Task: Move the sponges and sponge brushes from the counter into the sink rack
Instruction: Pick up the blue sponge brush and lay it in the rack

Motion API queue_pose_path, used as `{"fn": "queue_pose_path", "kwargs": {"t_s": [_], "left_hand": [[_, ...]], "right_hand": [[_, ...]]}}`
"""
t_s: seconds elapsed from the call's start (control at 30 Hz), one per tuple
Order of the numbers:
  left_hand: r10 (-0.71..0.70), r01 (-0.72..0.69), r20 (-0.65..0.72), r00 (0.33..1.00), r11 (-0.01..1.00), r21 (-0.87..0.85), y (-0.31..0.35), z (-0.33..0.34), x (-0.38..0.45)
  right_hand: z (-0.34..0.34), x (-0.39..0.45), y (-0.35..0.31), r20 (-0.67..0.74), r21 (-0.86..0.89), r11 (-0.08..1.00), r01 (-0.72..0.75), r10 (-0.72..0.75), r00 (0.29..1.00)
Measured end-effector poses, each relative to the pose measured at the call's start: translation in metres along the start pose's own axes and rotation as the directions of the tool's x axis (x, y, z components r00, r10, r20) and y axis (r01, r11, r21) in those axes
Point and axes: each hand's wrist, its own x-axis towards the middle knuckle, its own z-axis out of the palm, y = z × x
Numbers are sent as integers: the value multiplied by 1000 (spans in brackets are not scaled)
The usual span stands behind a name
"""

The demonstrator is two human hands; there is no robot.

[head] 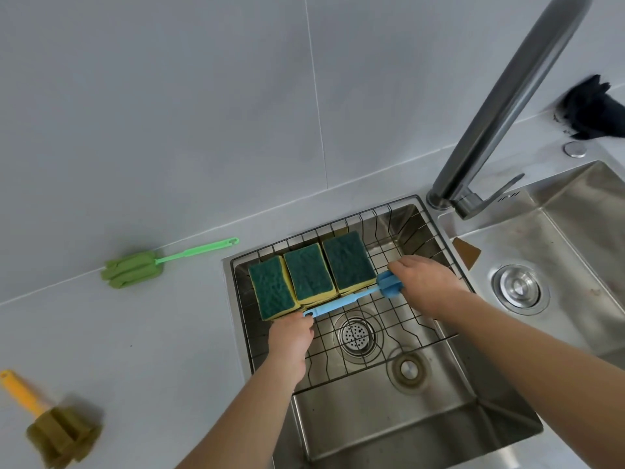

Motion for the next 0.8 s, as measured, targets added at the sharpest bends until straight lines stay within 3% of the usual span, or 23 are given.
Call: {"fn": "queue_pose_path", "kwargs": {"t_s": [0.2,0.37,0.57,0.8], "left_hand": [[-128,118,-38,991,972,-202,-3,6,9],[-252,210,-53,966,890,-406,-3,5,15],[-275,225,-31,961,840,-494,-4,5,15],[-231,205,6,973,850,-485,-5,1,4]], "right_hand": [[4,4,-1,-21,3,1000,30,-30,999],[8,5,0,-48,-15,998,54,-55,997],[13,5,0,-39,-51,997,51,-53,998],[9,-6,-3,-14,-92,996,7,-8,1000]]}}
